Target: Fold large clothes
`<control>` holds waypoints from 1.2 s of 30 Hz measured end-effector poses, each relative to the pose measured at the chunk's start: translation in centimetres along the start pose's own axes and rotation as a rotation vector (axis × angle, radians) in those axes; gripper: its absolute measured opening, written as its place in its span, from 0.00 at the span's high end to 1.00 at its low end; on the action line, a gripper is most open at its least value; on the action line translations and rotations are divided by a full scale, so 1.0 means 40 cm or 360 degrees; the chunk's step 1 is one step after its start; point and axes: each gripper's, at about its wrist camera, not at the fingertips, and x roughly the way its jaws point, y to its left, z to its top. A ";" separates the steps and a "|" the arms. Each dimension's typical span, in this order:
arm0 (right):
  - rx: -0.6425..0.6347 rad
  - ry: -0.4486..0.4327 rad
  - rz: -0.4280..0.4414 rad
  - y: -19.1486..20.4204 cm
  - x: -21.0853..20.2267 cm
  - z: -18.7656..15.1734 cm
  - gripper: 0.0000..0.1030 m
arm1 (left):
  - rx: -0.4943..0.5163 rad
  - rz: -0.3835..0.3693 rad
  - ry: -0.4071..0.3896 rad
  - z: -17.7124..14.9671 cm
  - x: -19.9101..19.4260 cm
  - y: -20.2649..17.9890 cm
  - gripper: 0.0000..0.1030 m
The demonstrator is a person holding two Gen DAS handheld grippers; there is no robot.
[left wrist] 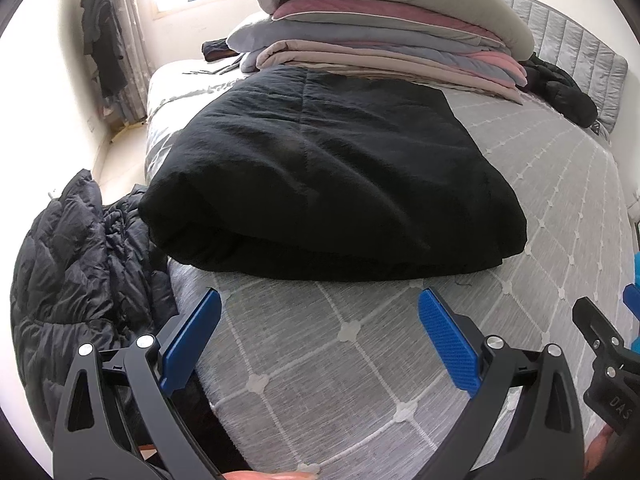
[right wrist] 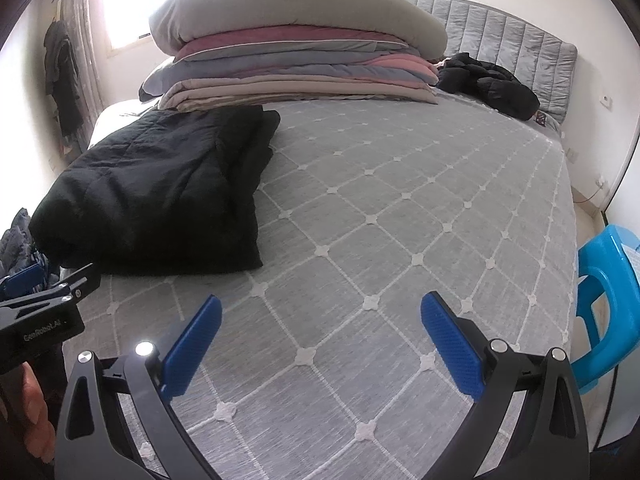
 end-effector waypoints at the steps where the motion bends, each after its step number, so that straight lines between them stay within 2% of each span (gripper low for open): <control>1: 0.0001 0.0004 0.0001 0.001 0.001 0.000 0.07 | -0.0001 0.0003 -0.0002 -0.001 -0.001 0.003 0.08; 36: -0.0025 0.0020 -0.0013 0.023 0.005 -0.003 0.07 | -0.0003 -0.0001 -0.0002 -0.008 -0.009 0.006 0.08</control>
